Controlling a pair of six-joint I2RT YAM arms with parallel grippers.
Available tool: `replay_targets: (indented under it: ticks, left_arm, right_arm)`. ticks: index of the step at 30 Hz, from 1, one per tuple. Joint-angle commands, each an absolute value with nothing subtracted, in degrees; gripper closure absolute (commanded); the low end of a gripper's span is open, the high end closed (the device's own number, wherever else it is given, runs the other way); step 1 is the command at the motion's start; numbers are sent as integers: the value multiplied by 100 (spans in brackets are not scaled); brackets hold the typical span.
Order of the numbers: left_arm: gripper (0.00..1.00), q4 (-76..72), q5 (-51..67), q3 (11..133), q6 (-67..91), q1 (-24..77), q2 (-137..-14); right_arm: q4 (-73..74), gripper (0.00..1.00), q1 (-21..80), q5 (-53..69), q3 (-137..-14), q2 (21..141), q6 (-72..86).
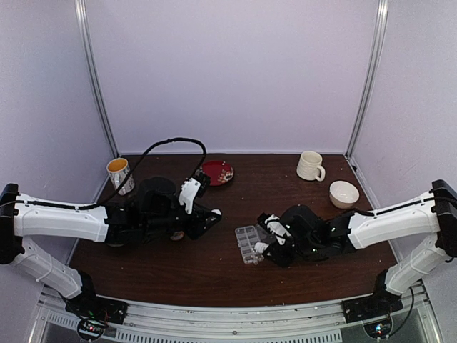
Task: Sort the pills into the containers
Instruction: Pour the pill into the compartment of the pill container.
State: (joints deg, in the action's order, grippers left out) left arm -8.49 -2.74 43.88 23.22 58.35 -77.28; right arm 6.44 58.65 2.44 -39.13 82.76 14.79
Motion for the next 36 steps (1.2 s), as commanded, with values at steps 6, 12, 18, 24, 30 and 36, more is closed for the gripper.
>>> replay_targets:
  ticks: [6,12,18,24,30,36]
  left_arm:
    - [100,-934,-296,4522,2246,5867,-7765]
    - [100,-923,-316,4500,2250,5874,-7741]
    - [100,-914,-332,4496,2250,5880,-7716]
    - [100,-896,-334,4508,2241,5880,-7715]
    - [100,-888,-334,4518,2232,5887,-7709]
    - [100,-896,-343,4502,2226,5888,-7707]
  right_arm:
    - [646,100,5891,133,-3916,8040,1476]
    - [941,100,5893,86,-4106,8261,1401]
    - [902,100,5889,66,-4090,8274,1479]
    - [791,100,5889,143,-4074,8203,1486]
    - [647,100,5900,406,-4125,8092,1481]
    - [843,100,5924,622,-4345,8342,1355]
